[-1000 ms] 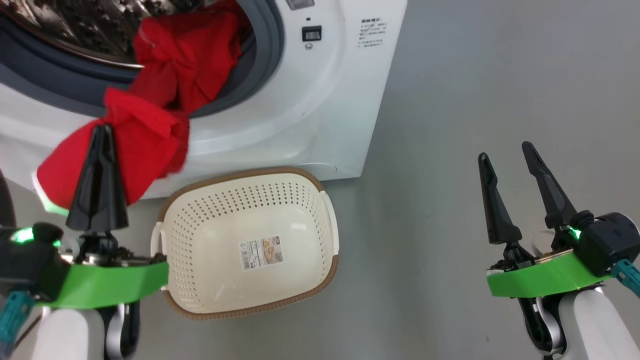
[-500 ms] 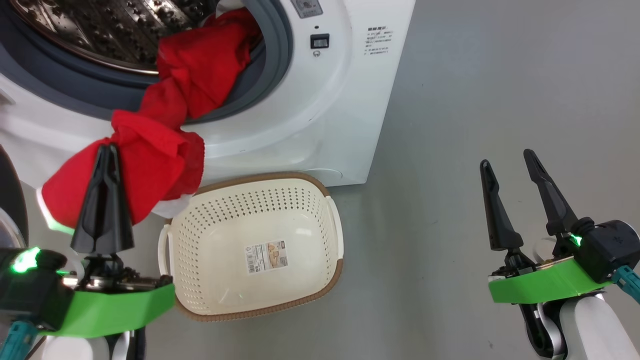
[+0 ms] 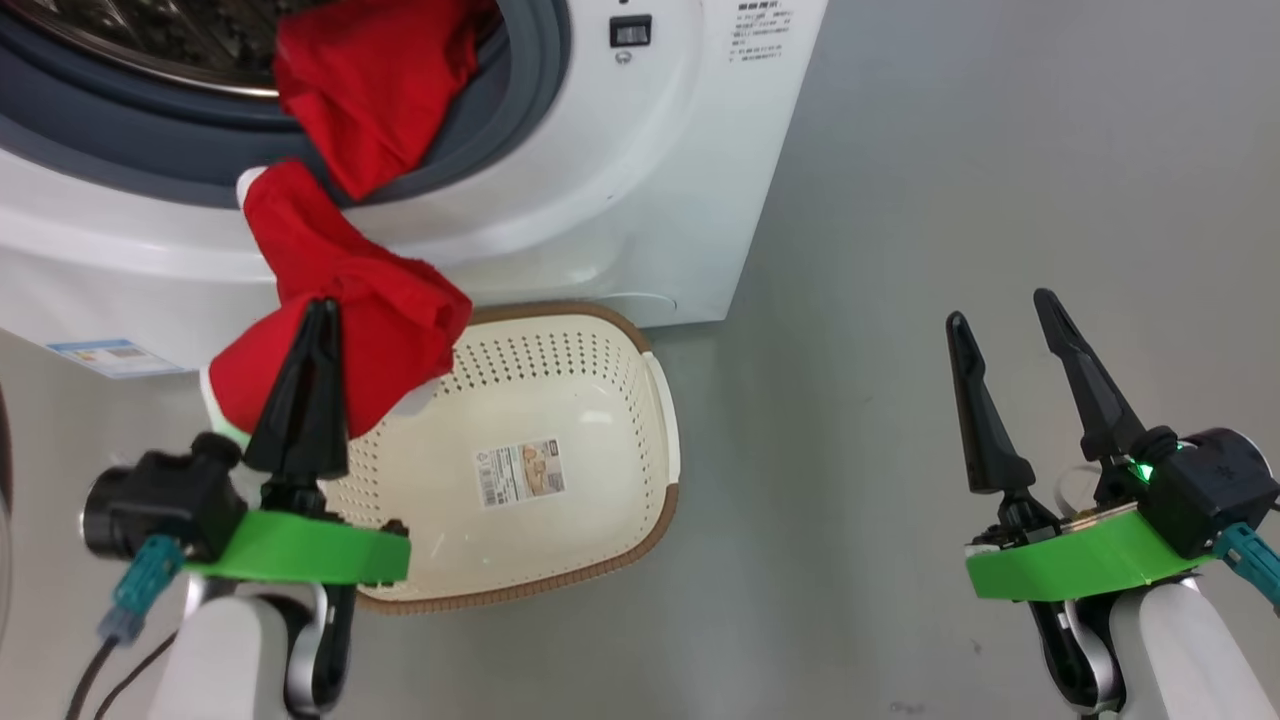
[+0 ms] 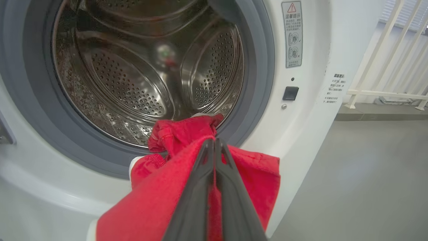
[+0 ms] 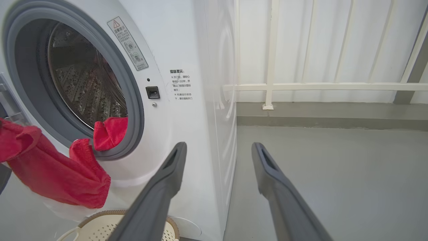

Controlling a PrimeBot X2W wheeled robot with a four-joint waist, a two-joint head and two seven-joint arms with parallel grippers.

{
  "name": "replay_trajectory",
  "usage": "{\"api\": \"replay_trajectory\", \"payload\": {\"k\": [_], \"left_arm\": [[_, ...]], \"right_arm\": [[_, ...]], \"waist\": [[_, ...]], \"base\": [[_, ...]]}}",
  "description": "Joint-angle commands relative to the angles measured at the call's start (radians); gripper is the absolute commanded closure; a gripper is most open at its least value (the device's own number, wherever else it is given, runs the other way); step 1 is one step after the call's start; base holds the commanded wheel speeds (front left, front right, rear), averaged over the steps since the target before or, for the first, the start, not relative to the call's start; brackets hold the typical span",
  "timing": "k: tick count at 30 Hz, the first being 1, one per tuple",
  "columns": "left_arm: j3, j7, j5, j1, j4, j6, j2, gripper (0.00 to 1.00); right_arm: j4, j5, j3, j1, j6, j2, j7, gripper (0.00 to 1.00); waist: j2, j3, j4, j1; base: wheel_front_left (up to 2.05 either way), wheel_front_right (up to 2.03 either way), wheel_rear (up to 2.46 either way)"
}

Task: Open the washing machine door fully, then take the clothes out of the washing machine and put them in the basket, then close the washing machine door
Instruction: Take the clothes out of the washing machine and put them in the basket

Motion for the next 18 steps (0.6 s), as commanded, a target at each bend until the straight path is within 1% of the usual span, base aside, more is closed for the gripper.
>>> {"api": "replay_trajectory", "payload": {"k": [1, 12, 18], "left_arm": [[0.027, -0.005, -0.004, -0.026, -0.01, -0.007, 0.015, 1.0], [0.049, -0.005, -0.001, -0.14, 0.234, -0.024, 0.008, 1.0], [0.056, -0.005, -0.011, -0.198, 0.407, -0.035, 0.007, 1.0]], "right_arm": [[-0.025, 0.004, 0.028, -0.025, 0.005, -0.002, -0.006, 0.0], [-0.02, 0.012, 0.044, -0.066, 0.005, -0.002, -0.006, 0.0], [-0.016, 0.017, 0.056, -0.089, 0.005, -0.002, -0.006, 0.0]], "waist": [[0.0, 0.024, -0.007, 0.0], [0.0, 0.116, -0.038, 0.0], [0.0, 0.159, -0.053, 0.0]], "base": [[0.0, 0.0, 0.0], [0.0, 0.0, 0.0], [0.0, 0.0, 0.0]]}}
